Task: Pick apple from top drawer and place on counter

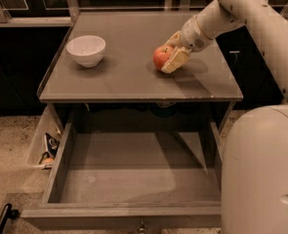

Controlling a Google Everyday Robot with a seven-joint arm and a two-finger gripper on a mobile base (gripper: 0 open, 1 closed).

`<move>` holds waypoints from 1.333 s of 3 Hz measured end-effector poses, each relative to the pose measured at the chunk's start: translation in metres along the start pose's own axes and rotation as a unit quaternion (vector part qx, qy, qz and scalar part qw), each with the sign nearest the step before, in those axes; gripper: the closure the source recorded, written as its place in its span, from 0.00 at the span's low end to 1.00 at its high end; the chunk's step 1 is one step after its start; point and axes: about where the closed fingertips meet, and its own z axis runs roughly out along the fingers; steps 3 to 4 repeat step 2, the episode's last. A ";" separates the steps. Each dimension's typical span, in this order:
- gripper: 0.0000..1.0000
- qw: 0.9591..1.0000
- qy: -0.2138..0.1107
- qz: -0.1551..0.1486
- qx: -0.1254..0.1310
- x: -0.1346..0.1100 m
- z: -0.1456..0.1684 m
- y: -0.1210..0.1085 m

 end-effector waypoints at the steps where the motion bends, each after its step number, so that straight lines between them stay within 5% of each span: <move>1: 0.12 1.000 0.000 0.000 0.000 0.000 0.000 0.000; 2: 0.00 1.000 0.000 0.000 0.000 0.000 0.000 0.000; 4: 0.00 1.000 0.000 0.000 0.000 0.000 0.000 0.000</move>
Offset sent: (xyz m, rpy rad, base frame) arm 0.0000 0.0000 0.0000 0.0000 0.0000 0.0000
